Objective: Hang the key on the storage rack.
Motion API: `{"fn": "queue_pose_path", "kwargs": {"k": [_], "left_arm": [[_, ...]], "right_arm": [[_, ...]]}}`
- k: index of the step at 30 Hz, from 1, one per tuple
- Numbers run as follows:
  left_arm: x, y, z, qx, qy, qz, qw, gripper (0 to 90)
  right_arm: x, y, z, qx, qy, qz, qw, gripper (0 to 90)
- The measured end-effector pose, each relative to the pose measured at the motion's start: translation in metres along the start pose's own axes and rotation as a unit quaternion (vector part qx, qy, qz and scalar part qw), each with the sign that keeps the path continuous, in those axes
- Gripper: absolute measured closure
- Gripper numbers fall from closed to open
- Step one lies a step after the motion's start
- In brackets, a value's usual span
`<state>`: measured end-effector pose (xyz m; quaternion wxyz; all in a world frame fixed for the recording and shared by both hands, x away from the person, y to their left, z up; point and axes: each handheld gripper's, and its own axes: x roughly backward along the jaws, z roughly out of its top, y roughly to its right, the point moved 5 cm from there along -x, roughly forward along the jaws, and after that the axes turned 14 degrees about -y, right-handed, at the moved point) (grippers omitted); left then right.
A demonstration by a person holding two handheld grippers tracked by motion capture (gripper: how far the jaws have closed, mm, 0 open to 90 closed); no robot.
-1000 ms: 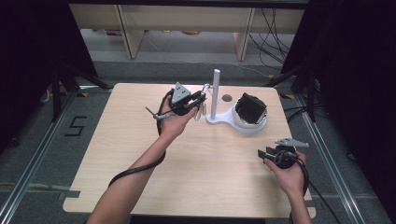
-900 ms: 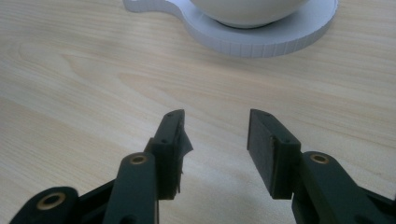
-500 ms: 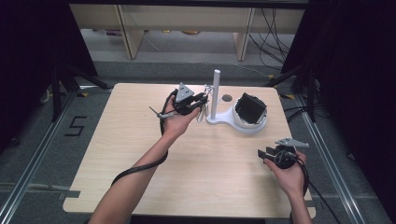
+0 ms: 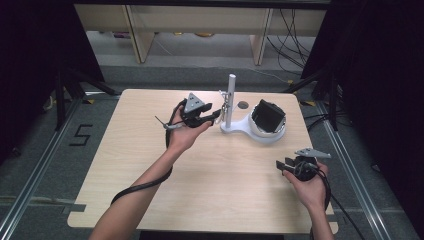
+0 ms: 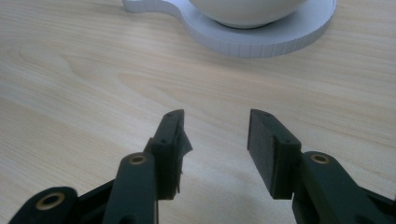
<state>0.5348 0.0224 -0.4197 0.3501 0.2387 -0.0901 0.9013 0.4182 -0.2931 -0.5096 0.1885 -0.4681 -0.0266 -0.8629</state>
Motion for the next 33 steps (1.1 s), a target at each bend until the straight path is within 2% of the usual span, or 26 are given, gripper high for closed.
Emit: {"fn": "queue_pose_path", "kwargs": {"k": [2, 7, 12, 13, 14, 15, 17, 18, 19, 21, 23, 24, 25, 26, 29, 33], "left_arm": [[0.006, -0.004, -0.005, -0.007, 0.000, 0.011, 0.9999, 48.7], [0.022, -0.012, -0.022, -0.006, -0.011, 0.022, 0.9997, 41.6], [0.039, -0.021, -0.054, -0.005, -0.040, 0.035, 0.9986, 37.2], [0.042, -0.022, -0.060, -0.004, -0.045, 0.037, 0.9983, 36.6], [0.046, -0.024, -0.067, -0.003, -0.049, 0.038, 0.9981, 36.1], [0.049, -0.026, -0.073, 0.000, -0.052, 0.041, 0.9978, 35.6], [0.056, -0.029, -0.085, 0.009, -0.057, 0.045, 0.9973, 34.9], [0.059, -0.030, -0.092, 0.013, -0.061, 0.045, 0.9971, 34.8], [0.063, -0.031, -0.099, 0.019, -0.068, 0.043, 0.9966, 35.3], [0.069, -0.032, -0.113, 0.026, -0.083, 0.042, 0.9953, 35.7], [0.075, -0.031, -0.127, 0.032, -0.086, 0.039, 0.9950, 36.1], [0.078, -0.031, -0.135, 0.037, -0.089, 0.041, 0.9945, 36.3], [0.081, -0.030, -0.141, 0.041, -0.088, 0.037, 0.9946, 36.4], [0.084, -0.030, -0.148, 0.048, -0.088, 0.042, 0.9941, 36.5], [0.092, -0.028, -0.163, 0.063, -0.073, 0.040, 0.9946, 38.3], [0.101, -0.025, -0.175, 0.072, -0.051, 0.044, 0.9952, 38.5]], "right_arm": [[0.000, 0.000, 0.000, -0.001, 0.000, -0.001, 1.0000, 57.1], [0.000, -0.001, 0.000, -0.002, 0.002, 0.002, 1.0000, 57.0], [-0.001, -0.001, 0.000, -0.001, 0.002, 0.001, 1.0000, 56.9], [-0.002, -0.001, 0.001, 0.004, 0.011, 0.001, 0.9999, 56.9], [0.000, 0.003, 0.001, 0.021, 0.006, -0.015, 0.9996, 56.8], [-0.001, -0.002, 0.000, -0.001, 0.001, 0.001, 1.0000, 56.8], [-0.002, -0.002, 0.000, -0.002, 0.003, -0.001, 1.0000, 56.8], [-0.001, 0.001, 0.001, 0.018, 0.006, -0.012, 0.9998, 56.8], [-0.002, 0.001, 0.001, 0.018, 0.006, -0.008, 0.9998, 56.7], [-0.002, 0.000, 0.001, 0.018, 0.005, -0.011, 0.9998, 56.7], [-0.002, 0.000, 0.001, 0.017, 0.003, -0.012, 0.9998, 56.7], [-0.002, -0.002, 0.000, 0.004, -0.001, -0.008, 1.0000, 56.7], [-0.003, -0.003, 0.000, 0.004, -0.001, -0.005, 1.0000, 56.7], [-0.003, -0.003, 0.000, 0.004, -0.001, -0.002, 1.0000, 56.6], [-0.005, -0.004, 0.000, 0.004, 0.003, 0.001, 1.0000, 56.6], [-0.006, -0.005, -0.001, 0.004, -0.005, -0.002, 1.0000, 56.5]]}}
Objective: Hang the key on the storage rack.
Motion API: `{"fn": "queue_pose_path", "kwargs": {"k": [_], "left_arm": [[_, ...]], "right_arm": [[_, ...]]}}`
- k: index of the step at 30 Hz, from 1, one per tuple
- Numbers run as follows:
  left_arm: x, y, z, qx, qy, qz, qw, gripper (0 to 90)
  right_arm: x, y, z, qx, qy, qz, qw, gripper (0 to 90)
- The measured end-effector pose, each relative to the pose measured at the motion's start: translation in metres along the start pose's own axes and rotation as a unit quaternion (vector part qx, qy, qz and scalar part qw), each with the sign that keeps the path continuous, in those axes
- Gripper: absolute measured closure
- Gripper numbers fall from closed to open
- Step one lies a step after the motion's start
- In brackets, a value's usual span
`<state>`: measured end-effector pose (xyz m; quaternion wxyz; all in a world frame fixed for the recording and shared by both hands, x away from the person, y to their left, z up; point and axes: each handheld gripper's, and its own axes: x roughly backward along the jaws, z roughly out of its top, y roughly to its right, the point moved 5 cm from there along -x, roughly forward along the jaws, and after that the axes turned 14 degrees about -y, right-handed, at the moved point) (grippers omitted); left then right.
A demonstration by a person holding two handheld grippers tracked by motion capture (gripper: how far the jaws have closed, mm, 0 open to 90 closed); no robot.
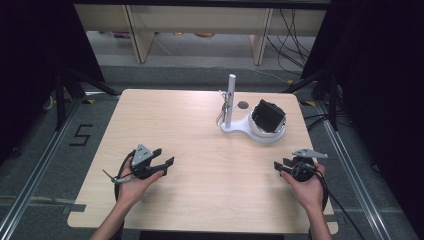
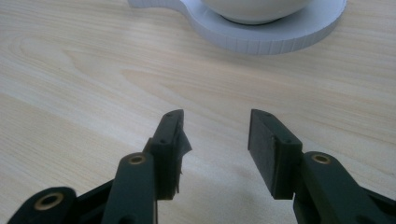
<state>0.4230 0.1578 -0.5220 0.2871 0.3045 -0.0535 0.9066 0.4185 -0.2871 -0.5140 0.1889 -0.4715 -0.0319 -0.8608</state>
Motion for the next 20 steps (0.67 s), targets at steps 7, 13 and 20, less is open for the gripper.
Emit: {"fn": "queue_pose_path", "kwargs": {"k": [7, 13, 20], "left_arm": [[0.006, 0.001, -0.011, -0.002, 0.037, 0.010, 0.9993, 38.6], [0.004, -0.002, -0.019, 0.008, 0.045, 0.009, 0.9989, 38.2], [0.002, 0.002, -0.019, 0.012, 0.039, -0.001, 0.9992, 37.6]], "right_arm": [[-0.003, -0.003, -0.001, 0.003, 0.004, 0.007, 1.0000, 56.3], [-0.004, -0.003, -0.002, 0.008, 0.003, 0.002, 1.0000, 56.0], [-0.007, -0.003, -0.002, 0.005, 0.013, 0.005, 0.9999, 55.2]]}}
